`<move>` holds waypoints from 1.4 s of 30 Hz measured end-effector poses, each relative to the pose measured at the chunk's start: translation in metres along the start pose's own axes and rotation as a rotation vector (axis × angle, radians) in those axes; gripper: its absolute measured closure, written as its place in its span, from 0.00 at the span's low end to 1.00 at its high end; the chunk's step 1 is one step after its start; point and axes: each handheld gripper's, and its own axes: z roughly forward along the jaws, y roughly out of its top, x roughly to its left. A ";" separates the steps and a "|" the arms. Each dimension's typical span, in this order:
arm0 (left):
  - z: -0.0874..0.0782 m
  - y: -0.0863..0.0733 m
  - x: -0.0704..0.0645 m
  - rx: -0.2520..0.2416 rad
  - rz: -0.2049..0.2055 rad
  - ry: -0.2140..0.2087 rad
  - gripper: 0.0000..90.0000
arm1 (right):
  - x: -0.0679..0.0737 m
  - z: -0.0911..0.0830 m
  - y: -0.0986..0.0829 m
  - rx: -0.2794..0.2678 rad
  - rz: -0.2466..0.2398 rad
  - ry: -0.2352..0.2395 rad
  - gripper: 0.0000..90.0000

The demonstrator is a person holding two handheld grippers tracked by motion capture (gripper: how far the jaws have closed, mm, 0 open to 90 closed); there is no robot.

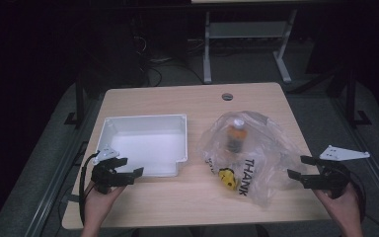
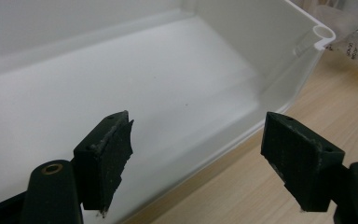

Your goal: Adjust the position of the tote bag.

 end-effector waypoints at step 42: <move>0.037 0.099 -0.098 0.077 0.251 -0.209 0.24 | -0.002 -0.001 0.008 -0.008 -0.015 0.024 0.23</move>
